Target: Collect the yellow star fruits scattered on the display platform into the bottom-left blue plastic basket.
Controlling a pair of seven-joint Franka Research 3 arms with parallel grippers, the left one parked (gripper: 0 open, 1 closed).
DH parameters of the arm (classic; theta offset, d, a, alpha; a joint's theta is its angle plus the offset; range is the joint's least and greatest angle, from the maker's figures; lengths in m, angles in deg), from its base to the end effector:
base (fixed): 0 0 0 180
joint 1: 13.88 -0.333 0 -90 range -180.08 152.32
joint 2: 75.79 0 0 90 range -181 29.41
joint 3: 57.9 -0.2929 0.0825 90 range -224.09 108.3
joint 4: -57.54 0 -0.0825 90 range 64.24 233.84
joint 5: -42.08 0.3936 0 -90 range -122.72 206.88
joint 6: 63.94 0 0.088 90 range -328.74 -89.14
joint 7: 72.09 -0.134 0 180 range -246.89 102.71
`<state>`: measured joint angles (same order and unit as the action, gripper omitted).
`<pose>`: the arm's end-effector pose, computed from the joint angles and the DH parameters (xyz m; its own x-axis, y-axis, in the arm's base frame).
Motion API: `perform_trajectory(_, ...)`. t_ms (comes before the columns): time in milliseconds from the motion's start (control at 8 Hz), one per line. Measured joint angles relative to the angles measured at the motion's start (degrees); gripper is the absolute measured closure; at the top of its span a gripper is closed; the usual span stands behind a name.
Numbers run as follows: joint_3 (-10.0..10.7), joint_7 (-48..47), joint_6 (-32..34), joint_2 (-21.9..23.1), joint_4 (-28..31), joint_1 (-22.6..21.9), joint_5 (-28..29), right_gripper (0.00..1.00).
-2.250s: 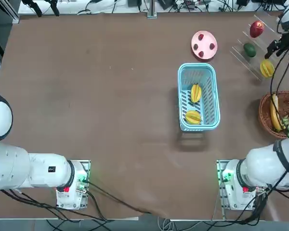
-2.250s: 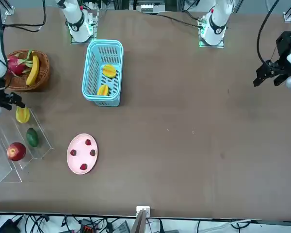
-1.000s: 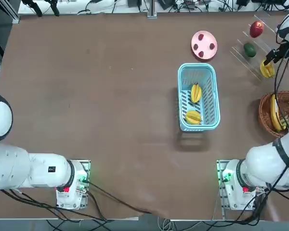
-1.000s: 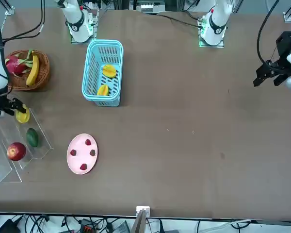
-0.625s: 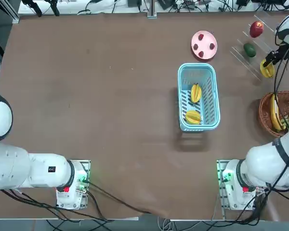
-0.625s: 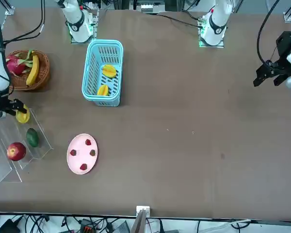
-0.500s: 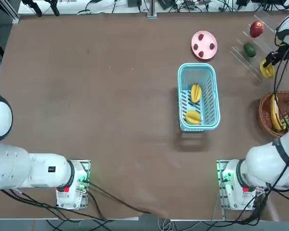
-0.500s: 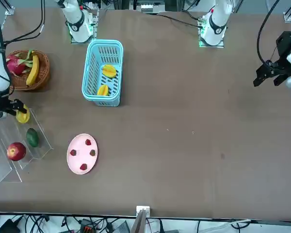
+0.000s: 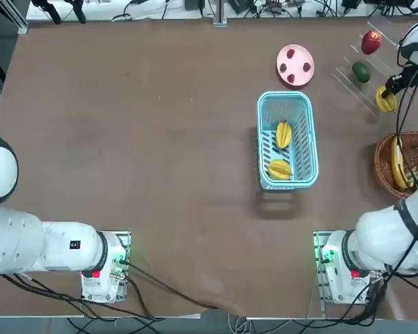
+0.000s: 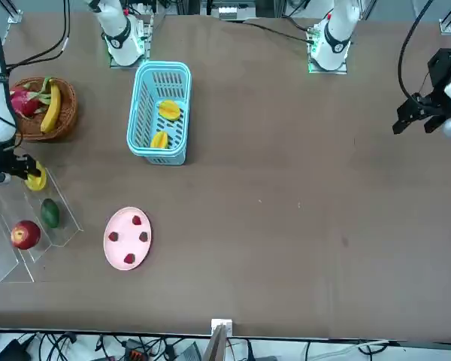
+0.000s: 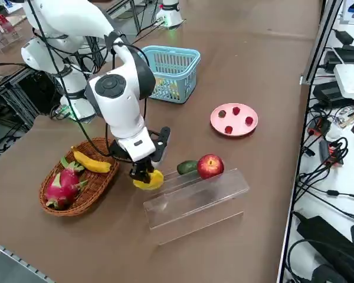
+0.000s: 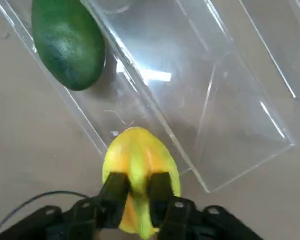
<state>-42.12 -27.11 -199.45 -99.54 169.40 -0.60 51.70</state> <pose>0.5429 -0.2943 0.2192 0.9833 0.1810 0.0198 0.1810 -0.9835 0.0058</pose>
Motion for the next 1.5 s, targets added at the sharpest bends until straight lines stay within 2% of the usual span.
perform_trajectory(125, 0.0, 0.1, 0.0, 0.0, -0.1, 0.0, 0.1, 0.80)
perform_trajectory(500, -0.2, 0.1, 0.0, 0.1, -0.7, 0.0, 1.7, 0.80)
perform_trajectory(750, -0.7, -0.4, 2.8, 2.0, -1.8, -0.3, 2.4, 0.80)
perform_trajectory(1125, -1.2, -12.0, 15.1, 10.9, -2.5, -4.7, 2.6, 0.80)
perform_trajectory(1250, -1.3, -17.5, 18.9, 14.0, -2.5, -7.1, 2.3, 0.80)
perform_trajectory(1500, -1.6, -31.6, 25.9, 19.3, -2.4, -13.3, -1.8, 0.80)
